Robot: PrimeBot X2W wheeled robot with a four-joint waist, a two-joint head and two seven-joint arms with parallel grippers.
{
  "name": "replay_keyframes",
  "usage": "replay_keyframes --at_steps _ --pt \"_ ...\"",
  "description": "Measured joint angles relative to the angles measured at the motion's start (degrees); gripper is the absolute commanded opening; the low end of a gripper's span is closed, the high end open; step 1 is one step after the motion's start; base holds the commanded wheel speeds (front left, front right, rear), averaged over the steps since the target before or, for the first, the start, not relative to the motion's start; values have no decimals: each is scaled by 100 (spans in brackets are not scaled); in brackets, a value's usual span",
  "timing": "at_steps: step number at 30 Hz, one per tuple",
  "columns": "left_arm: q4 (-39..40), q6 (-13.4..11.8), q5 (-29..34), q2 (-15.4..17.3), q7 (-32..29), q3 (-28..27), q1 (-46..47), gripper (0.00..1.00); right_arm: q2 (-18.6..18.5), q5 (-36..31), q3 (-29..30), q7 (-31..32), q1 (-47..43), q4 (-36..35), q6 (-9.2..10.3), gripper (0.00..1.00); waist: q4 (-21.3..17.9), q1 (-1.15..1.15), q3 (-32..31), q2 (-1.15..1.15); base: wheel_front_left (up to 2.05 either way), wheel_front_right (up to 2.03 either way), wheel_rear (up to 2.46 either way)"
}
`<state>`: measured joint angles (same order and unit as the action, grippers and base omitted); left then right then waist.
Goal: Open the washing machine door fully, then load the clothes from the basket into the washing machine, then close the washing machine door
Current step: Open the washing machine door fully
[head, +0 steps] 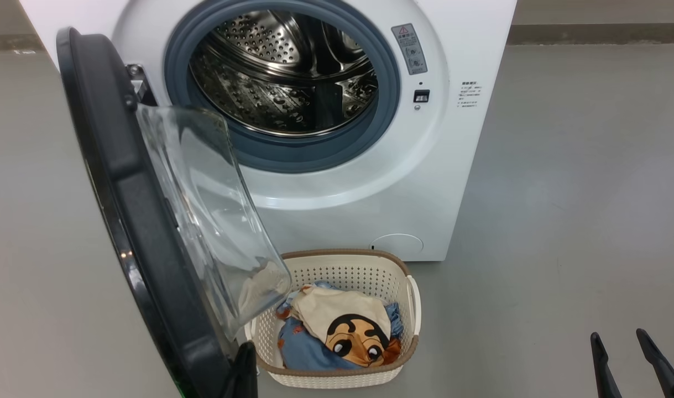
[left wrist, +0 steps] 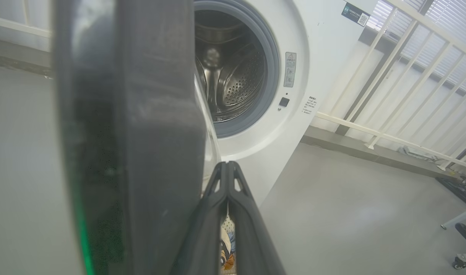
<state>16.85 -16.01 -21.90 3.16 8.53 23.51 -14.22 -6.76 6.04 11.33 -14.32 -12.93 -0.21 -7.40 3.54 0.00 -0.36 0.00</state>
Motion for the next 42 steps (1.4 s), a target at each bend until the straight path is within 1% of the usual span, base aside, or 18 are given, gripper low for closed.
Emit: replay_keyframes --at_steps 2,5,10,18,22,25,27,28,29,32,34,36,39,42 --pt "8 -91 21 -1 48 -79 40 0 12 0 1 0 -1 1 0 100 18 0 3 0 0 0 0" --pt "32 -121 37 -8 65 -132 41 0 29 0 0 0 -2 1 0 100 65 0 15 0 0 0 0" --pt "103 -260 42 -3 134 -323 41 0 77 0 11 0 -4 1 0 100 190 0 39 0 0 0 0" --pt "189 -515 42 143 157 -798 30 0 102 8 5 0 -7 0 0 100 443 0 110 0 0 0 0" --pt "67 -645 31 163 218 -1105 30 0 102 16 -27 0 -7 0 0 100 528 0 171 0 0 0 0" --pt "-119 -668 30 272 325 -1359 58 0 97 20 -41 0 -4 -5 0 100 565 0 245 0 0 0 0" --pt "-314 -701 -19 279 370 -1536 163 0 78 63 -65 0 -2 -8 0 100 585 0 302 0 0 0 0" --pt "-314 -701 -19 279 370 -1536 163 0 78 63 -65 0 -2 -8 0 100 585 0 302 0 0 0 0" --pt "-502 -701 -69 280 431 -1700 304 0 53 71 -91 0 -1 -11 0 100 602 0 358 0 0 0 0" --pt "-651 -701 -109 265 471 -1847 449 0 25 77 -98 0 1 -15 0 100 616 0 410 0 0 0 0" --pt "-826 -700 -158 265 523 -2047 576 0 -13 79 -112 0 2 -24 0 100 619 0 467 0 0 0 0" --pt "-1003 -701 -197 275 611 -2331 654 0 -45 112 -121 0 14 -31 0 100 612 0 528 0 0 0 0" --pt "-1280 -745 -294 288 617 -2778 844 0 -77 119 -127 0 68 -32 0 100 582 0 603 0 0 0 0" --pt "-1415 -733 -304 254 610 -3192 1004 0 -101 136 -127 0 123 -32 0 100 528 0 685 0 0 0 0"
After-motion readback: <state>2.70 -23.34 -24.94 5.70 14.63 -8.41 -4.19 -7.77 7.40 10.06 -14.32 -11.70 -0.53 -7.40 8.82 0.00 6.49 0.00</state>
